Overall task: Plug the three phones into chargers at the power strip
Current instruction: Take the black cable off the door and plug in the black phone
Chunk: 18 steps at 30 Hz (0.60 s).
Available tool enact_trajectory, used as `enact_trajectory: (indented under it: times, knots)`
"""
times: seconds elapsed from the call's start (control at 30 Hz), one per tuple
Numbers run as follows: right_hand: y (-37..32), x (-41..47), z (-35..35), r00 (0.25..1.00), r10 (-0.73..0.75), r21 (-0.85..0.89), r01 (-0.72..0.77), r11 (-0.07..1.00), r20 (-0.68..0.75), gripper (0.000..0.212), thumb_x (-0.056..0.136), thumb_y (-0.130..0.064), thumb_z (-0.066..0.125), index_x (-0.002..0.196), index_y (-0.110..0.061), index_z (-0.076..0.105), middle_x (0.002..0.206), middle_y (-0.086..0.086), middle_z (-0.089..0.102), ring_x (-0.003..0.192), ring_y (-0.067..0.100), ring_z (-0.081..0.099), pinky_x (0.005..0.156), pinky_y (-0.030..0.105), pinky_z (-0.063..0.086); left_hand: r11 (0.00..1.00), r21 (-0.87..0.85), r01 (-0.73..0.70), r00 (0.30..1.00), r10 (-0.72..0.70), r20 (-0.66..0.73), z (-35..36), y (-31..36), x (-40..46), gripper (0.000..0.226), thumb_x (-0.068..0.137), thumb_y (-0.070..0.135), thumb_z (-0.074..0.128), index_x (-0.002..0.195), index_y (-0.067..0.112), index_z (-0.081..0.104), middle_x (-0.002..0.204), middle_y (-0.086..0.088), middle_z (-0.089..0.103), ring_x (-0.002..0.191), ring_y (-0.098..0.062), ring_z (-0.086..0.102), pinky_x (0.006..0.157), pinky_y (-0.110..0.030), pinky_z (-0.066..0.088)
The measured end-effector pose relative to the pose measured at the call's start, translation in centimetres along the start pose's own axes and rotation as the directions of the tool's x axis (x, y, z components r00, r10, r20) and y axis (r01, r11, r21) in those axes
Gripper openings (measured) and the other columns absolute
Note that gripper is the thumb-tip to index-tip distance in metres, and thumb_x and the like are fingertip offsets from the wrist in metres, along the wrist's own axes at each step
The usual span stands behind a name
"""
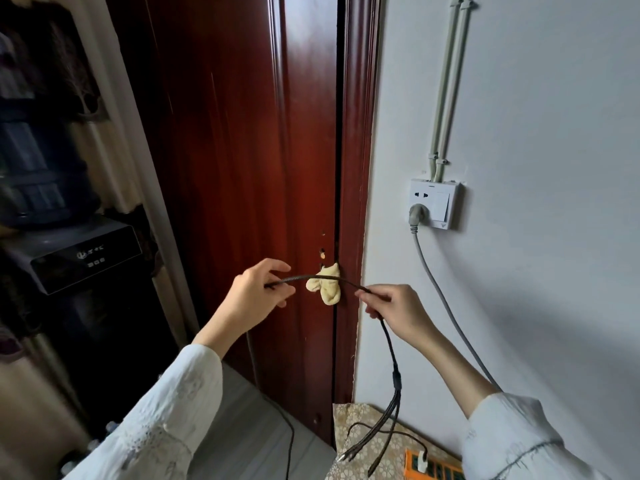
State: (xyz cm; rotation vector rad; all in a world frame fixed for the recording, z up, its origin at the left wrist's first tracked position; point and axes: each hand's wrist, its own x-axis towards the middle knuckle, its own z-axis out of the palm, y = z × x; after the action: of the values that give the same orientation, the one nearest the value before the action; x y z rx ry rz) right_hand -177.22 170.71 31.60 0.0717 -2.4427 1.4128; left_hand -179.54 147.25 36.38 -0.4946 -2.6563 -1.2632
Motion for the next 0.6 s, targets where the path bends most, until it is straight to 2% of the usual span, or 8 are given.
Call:
enact_trajectory:
  times: [0.07,0.13,0.2,0.27,0.33,0.43,0.5,0.6]
  knots:
    - [-1.2,0.5,0.2,0.997,-0.081,-0.046,0.08,0.996,-0.011,0.014,0.086,-0.019,0.063,0.092,-0.014,0.075,0.054,-0.012,0.058,0.048,-0.001,0.052,0.054,0.01,0.042,0.997,0.034,-0.073,0.994,0.07,0.089,0.9,0.5,-0.5,0.023,0.082,0.017,0.066,0.104,0.021,0.059,0.076,0.004,0.07,0.062,-0.007,0.067,0.067,-0.018,0.053]
    - [-2.0,0.8,0.5,0.991,-0.134,-0.119,0.132,0.984,-0.011,0.016,0.086,-0.02,0.063,0.097,-0.016,0.074,0.058,-0.013,0.059,0.055,0.009,0.055,0.059,0.023,0.045,0.99,-0.001,-0.141,0.974,0.139,0.18,1.9,1.0,-0.8,0.014,0.083,0.019,0.064,0.098,0.018,0.062,0.07,0.005,0.069,0.057,-0.005,0.065,0.062,-0.012,0.052]
    - [-2.4,0.9,0.6,0.99,-0.141,-0.154,0.137,0.979,-0.014,0.017,0.086,-0.023,0.062,0.097,-0.019,0.074,0.061,-0.014,0.059,0.062,0.02,0.058,0.063,0.031,0.047,0.981,-0.038,-0.191,0.962,0.194,0.191,2.5,1.5,-0.9,0.008,0.087,0.02,0.059,0.09,0.015,0.065,0.062,0.003,0.067,0.056,-0.007,0.063,0.06,-0.012,0.05]
    - [-2.0,0.8,0.5,0.994,-0.109,-0.143,0.108,0.984,0.001,0.014,0.085,-0.029,0.062,0.083,-0.021,0.073,0.061,-0.007,0.062,0.063,0.02,0.059,0.062,0.031,0.046,0.977,-0.064,-0.205,0.97,0.211,0.121,2.6,1.7,-0.8,0.016,0.091,0.017,0.053,0.087,0.013,0.068,0.06,0.0,0.066,0.059,-0.013,0.065,0.065,-0.021,0.052]
    - [-1.1,0.4,0.3,0.997,-0.041,-0.165,0.051,0.985,0.064,0.021,0.086,-0.032,0.059,0.071,-0.021,0.068,0.063,-0.002,0.064,0.065,0.018,0.06,0.063,0.03,0.045,0.969,-0.145,-0.2,0.977,0.209,0.049,2.3,1.7,-0.7,0.019,0.092,0.013,0.049,0.086,0.011,0.067,0.064,-0.004,0.069,0.065,-0.018,0.068,0.071,-0.028,0.056]
    - [1.0,-0.4,-0.2,0.99,0.086,-0.202,-0.061,0.977,0.114,0.018,0.087,-0.025,0.055,0.073,-0.02,0.066,0.069,-0.003,0.066,0.07,0.016,0.06,0.064,0.022,0.042,0.914,-0.359,-0.189,0.982,0.172,-0.078,1.4,1.5,-0.6,0.024,0.093,0.006,0.046,0.08,0.016,0.064,0.064,-0.004,0.068,0.064,-0.012,0.069,0.069,-0.021,0.057]
    - [2.1,-0.9,-0.5,0.987,0.125,-0.197,-0.104,0.975,0.099,0.016,0.088,-0.024,0.055,0.078,-0.018,0.067,0.073,-0.003,0.067,0.072,0.013,0.059,0.063,0.017,0.04,0.891,-0.413,-0.187,0.978,0.132,-0.159,0.7,1.1,-0.6,0.027,0.093,0.005,0.045,0.079,0.019,0.063,0.064,-0.003,0.068,0.062,-0.009,0.069,0.066,-0.017,0.056]
    - [2.5,-0.8,-0.7,0.99,0.113,-0.233,-0.09,0.968,0.088,0.02,0.089,-0.027,0.056,0.082,-0.012,0.069,0.077,0.001,0.071,0.082,0.02,0.065,0.073,0.029,0.047,0.903,-0.403,-0.146,0.979,0.074,-0.188,0.3,0.6,-0.9,0.026,0.094,0.006,0.044,0.08,0.017,0.063,0.066,-0.004,0.068,0.062,-0.008,0.068,0.069,-0.022,0.058]
